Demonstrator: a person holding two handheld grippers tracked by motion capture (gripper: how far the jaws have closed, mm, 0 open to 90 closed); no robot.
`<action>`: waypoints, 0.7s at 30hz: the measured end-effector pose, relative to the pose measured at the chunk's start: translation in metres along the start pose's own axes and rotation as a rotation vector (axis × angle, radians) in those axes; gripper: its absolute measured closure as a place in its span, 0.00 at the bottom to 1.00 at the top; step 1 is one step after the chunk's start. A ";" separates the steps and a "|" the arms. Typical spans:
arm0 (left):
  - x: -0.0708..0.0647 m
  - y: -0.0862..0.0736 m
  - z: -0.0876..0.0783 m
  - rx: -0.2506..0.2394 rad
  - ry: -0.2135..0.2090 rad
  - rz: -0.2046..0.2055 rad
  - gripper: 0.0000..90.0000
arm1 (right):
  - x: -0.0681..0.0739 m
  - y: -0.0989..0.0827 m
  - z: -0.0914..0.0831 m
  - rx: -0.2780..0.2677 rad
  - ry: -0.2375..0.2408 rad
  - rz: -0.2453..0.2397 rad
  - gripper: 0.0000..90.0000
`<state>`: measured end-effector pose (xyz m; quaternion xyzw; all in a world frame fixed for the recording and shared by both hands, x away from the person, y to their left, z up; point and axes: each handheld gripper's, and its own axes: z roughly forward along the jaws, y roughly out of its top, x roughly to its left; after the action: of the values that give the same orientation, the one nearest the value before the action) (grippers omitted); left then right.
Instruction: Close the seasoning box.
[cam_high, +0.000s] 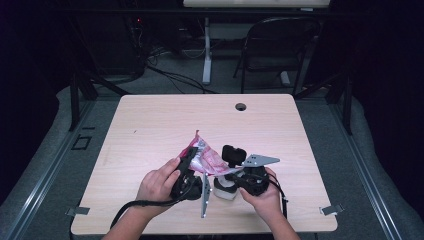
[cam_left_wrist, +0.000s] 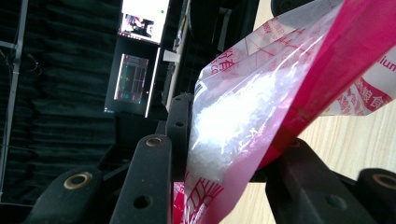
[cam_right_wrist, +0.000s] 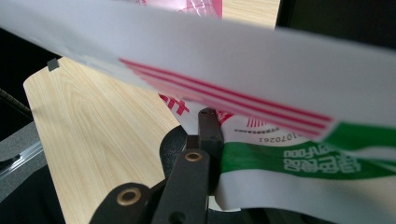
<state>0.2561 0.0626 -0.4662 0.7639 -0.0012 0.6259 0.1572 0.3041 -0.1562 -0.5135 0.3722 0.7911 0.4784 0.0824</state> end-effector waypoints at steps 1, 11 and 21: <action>0.000 0.000 0.000 -0.001 0.000 -0.002 0.78 | 0.000 0.000 0.000 -0.001 0.001 0.000 1.00; 0.001 0.001 0.000 -0.001 -0.001 0.004 0.78 | 0.000 0.000 0.000 -0.001 0.007 0.000 1.00; 0.002 0.002 -0.001 -0.003 0.003 0.006 0.78 | 0.000 0.000 0.000 -0.002 0.011 0.001 1.00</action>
<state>0.2555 0.0612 -0.4637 0.7629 -0.0041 0.6273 0.1565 0.3042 -0.1568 -0.5134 0.3697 0.7911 0.4811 0.0783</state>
